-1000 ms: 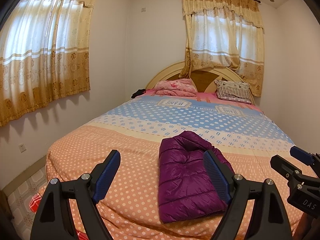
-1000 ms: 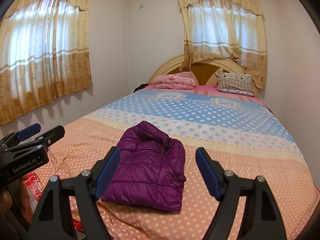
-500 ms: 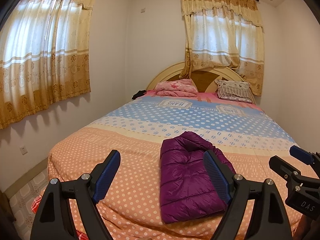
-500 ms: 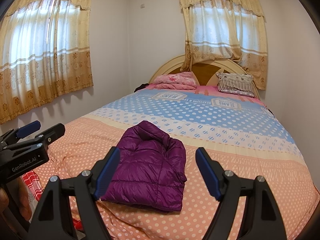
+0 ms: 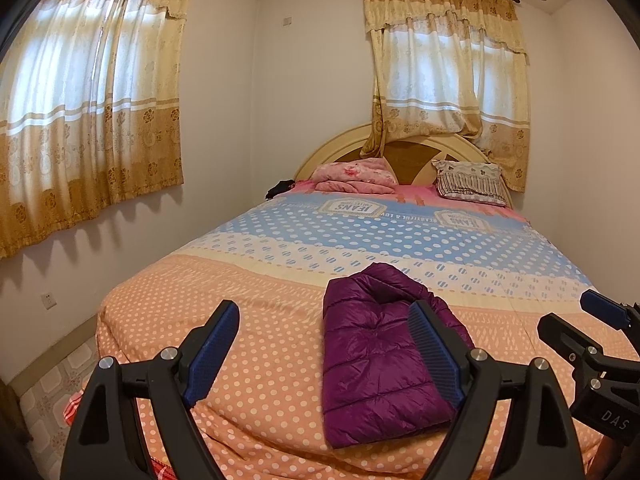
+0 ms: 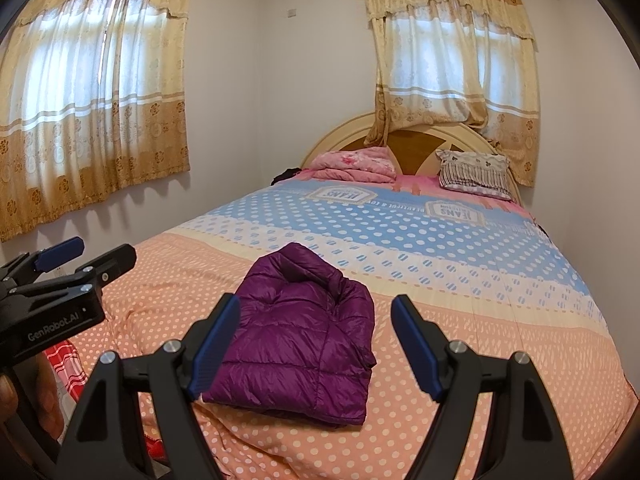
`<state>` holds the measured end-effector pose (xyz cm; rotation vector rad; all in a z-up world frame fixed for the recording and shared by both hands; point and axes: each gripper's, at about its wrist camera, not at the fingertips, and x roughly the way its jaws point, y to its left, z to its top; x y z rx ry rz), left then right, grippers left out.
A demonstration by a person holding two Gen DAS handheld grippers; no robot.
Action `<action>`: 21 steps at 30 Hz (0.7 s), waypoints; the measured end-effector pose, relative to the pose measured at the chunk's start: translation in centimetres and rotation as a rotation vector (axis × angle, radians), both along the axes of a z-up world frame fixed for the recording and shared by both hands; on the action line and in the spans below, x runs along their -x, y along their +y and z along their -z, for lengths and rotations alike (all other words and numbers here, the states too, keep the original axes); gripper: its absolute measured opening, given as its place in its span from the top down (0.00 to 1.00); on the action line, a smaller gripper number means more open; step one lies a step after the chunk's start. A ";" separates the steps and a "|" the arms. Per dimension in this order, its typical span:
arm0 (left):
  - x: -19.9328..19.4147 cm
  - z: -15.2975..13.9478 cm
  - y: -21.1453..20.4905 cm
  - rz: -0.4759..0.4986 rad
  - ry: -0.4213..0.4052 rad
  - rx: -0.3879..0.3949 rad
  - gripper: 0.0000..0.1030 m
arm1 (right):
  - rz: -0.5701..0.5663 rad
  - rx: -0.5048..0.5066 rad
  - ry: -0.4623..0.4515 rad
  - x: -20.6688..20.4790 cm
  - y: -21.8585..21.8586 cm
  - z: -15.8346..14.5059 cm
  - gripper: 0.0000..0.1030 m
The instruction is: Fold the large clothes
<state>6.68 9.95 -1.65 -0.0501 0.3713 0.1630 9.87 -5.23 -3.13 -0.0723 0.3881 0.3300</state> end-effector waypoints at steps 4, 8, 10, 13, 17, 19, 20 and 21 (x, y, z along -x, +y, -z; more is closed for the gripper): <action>-0.1 0.1 0.1 -0.002 0.002 0.000 0.14 | -0.001 0.000 0.000 0.1 -0.1 0.0 0.22; 0.0 0.1 0.1 -0.005 0.004 -0.001 0.13 | 0.000 0.000 -0.001 0.1 -0.1 0.0 0.22; 0.0 0.1 0.1 -0.006 0.002 0.000 0.12 | -0.001 0.000 -0.001 0.1 -0.1 0.0 0.22; -0.1 0.2 0.1 -0.008 0.003 -0.003 0.12 | -0.003 -0.001 0.001 0.1 -0.1 0.0 0.22; -0.1 0.3 0.0 -0.005 -0.003 -0.015 0.12 | -0.002 -0.001 0.001 0.1 -0.1 0.1 0.22; -0.1 0.4 -0.3 -0.002 -0.006 -0.031 0.12 | -0.003 -0.002 0.002 0.1 -0.2 0.1 0.22; -0.1 0.4 -0.4 -0.001 -0.005 -0.029 0.12 | -0.003 -0.003 0.003 0.0 -0.1 0.1 0.22; -0.1 0.4 -0.4 0.003 -0.006 -0.024 0.12 | -0.002 -0.002 0.002 0.1 -0.1 0.0 0.22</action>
